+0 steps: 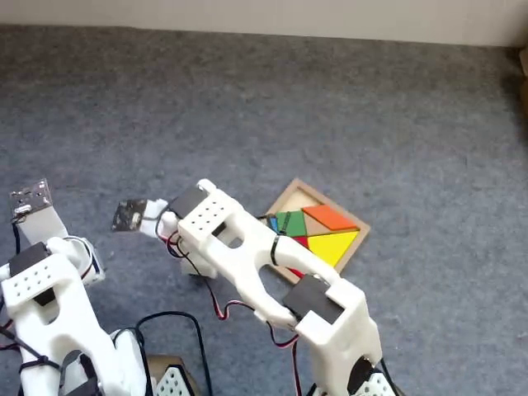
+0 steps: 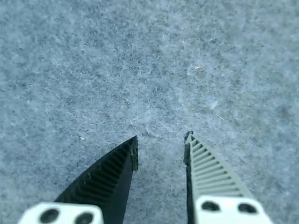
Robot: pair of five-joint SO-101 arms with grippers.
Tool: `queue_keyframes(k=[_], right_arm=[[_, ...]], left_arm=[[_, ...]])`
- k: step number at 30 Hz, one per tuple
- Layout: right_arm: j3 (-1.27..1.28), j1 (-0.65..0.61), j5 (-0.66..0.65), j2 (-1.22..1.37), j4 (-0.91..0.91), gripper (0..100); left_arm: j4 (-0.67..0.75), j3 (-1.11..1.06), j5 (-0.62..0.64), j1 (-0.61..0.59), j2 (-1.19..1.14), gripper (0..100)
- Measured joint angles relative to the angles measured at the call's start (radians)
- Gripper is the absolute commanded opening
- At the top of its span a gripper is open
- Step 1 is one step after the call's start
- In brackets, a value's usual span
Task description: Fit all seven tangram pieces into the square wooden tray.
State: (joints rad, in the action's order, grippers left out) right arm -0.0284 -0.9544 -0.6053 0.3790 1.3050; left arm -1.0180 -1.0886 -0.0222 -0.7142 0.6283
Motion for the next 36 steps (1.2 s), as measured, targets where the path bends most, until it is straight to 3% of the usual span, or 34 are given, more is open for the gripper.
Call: queue_keyframes(k=[4,13,20,27,36], right_arm=[[0.0,-0.003,0.101,0.0,0.0,20.3],[0.0,-0.078,0.15,0.046,0.0,20.8],[0.0,-0.08,0.253,0.046,-0.072,21.1],[0.0,-0.08,0.382,0.046,-0.083,28.9],[0.0,-0.08,0.414,0.046,-0.089,28.9]], left_arm=[[0.0,0.0,0.0,0.0,0.0,18],[0.0,0.0,0.0,0.0,0.0,18],[0.0,0.0,0.0,0.0,0.0,18],[0.0,0.0,0.0,0.0,0.0,18],[0.0,0.0,0.0,0.0,0.0,18]])
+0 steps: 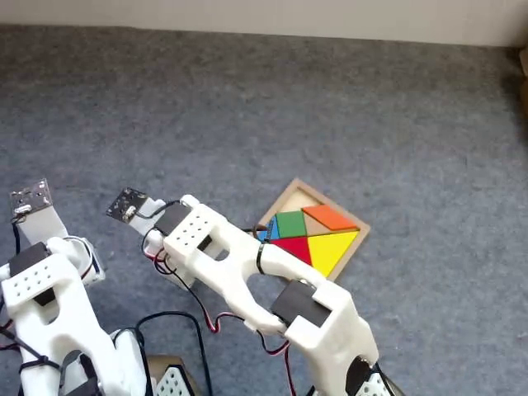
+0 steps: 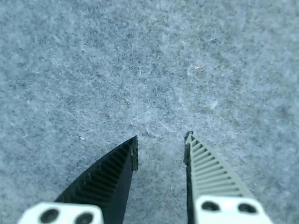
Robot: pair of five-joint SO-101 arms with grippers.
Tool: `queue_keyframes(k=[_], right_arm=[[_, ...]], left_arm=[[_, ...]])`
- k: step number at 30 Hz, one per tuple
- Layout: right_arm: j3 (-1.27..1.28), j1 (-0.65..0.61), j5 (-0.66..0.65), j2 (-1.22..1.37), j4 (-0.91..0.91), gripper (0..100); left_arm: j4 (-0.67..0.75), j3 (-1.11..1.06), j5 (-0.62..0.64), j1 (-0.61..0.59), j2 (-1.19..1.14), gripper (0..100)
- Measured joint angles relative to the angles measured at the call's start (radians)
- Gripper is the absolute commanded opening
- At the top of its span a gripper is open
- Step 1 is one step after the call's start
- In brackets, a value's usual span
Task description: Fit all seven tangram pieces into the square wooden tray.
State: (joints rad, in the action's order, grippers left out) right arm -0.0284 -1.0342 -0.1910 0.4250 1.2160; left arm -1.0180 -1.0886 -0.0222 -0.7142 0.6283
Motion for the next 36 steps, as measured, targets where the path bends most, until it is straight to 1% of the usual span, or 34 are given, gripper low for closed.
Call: queue_keyframes(k=[2,7,10,17,29,31,36], right_arm=[[0.0,-0.003,0.026,0.0,-0.02,28.9],[0.0,-0.003,0.141,0.0,-0.054,28.9],[0.0,-0.003,0.167,0.0,-0.058,28.9],[0.0,-0.003,0.173,0.0,-0.118,28.9],[0.037,-0.003,0.173,0.028,-0.12,28.8],[0.037,-0.003,0.173,0.034,-0.12,26.7],[0.035,-0.002,0.173,0.035,-0.12,16.6]], left_arm=[[0.0,0.0,0.0,0.0,0.0,18],[0.0,0.0,0.0,0.0,0.0,18],[0.011,0.0,0.0,0.0,0.0,18],[0.018,0.0,0.0,0.0,0.0,18],[0.018,0.0,0.0,0.0,0.0,18],[0.018,0.0,0.0,0.0,0.0,18],[0.018,0.0,0.0,0.0,0.0,18]])
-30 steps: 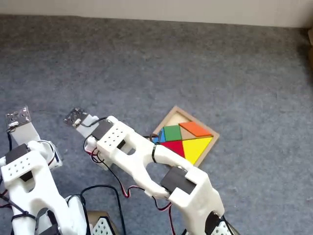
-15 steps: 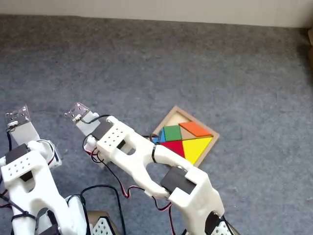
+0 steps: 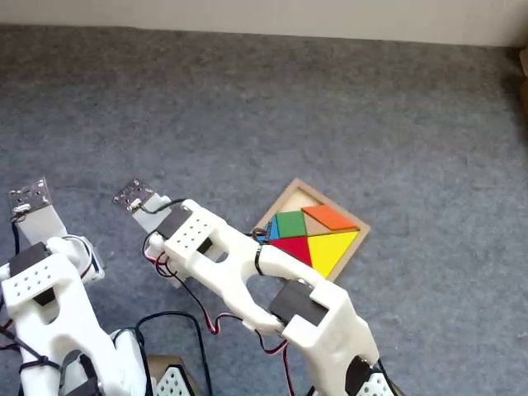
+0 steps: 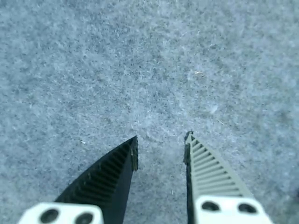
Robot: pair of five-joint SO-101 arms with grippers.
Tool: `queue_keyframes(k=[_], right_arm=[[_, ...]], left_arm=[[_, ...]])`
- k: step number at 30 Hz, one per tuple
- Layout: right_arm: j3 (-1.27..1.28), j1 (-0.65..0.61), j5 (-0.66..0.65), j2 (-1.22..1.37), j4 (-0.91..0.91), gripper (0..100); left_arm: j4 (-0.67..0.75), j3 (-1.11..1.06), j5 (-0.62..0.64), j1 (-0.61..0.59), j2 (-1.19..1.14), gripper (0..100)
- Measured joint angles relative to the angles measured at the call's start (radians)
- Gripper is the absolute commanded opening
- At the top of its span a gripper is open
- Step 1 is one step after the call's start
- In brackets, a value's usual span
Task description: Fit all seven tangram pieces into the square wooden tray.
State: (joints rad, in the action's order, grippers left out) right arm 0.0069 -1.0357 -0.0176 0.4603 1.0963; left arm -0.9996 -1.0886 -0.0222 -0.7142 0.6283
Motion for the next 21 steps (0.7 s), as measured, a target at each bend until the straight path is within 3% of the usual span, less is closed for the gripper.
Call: queue_keyframes(k=[9,21], right_arm=[[-0.014,0.017,0.0,-0.002,0.04,6.7],[-0.025,0.092,-0.034,-0.124,0.109,6.3]], left_arm=[[0.0,0.0,0.0,0.0,0.0,18],[0.0,0.0,0.0,0.0,0.0,18]])
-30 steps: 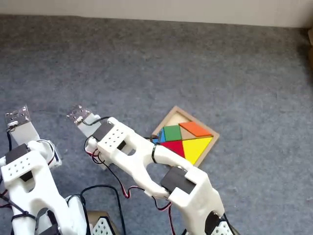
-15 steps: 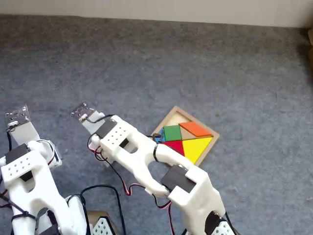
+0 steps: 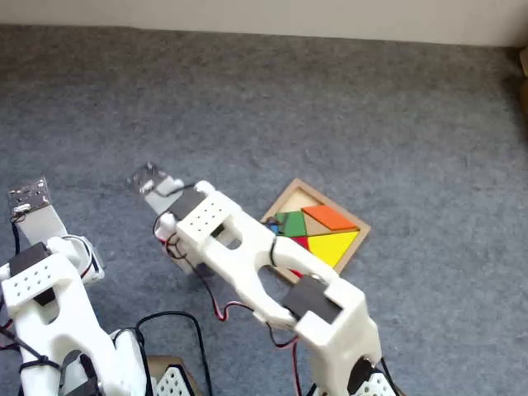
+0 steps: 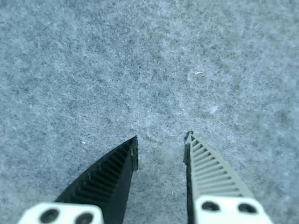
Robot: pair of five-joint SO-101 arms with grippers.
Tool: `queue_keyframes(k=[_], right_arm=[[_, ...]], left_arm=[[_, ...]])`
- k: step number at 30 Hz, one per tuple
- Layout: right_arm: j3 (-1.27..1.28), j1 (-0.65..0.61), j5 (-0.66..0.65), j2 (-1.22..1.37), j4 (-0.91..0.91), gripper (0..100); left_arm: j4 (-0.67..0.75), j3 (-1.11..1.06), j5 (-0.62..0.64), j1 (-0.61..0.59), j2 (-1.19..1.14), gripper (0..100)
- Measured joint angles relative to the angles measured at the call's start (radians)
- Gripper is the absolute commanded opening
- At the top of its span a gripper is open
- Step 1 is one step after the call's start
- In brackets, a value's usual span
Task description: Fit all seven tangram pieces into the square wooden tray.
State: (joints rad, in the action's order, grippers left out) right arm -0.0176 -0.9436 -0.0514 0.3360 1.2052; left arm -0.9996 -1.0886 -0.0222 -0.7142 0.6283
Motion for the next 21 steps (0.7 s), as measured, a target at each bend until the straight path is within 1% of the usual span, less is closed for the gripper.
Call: queue_keyframes(k=[6,9,14,15,17,21], right_arm=[[0.06,0.103,0.012,-0.157,0.003,6.3],[0.071,0.183,0.114,-0.226,0.005,6.3],[0.072,0.362,0.347,-0.284,0.005,6.3],[0.072,0.396,0.377,-0.284,0.005,6.3],[0.084,0.44,0.407,-0.285,0.005,6.3],[0.144,0.497,0.422,-0.285,0.006,6.3]], left_arm=[[0.0,0.0,0.0,0.0,0.0,18],[0.0,0.0,0.0,0.0,0.0,18],[0.0,0.0,0.0,0.0,0.0,18],[0.0,0.0,0.0,0.0,0.0,18],[0.0,0.0,0.0,0.0,0.0,18],[0.0,0.0,0.0,0.0,0.0,18]])
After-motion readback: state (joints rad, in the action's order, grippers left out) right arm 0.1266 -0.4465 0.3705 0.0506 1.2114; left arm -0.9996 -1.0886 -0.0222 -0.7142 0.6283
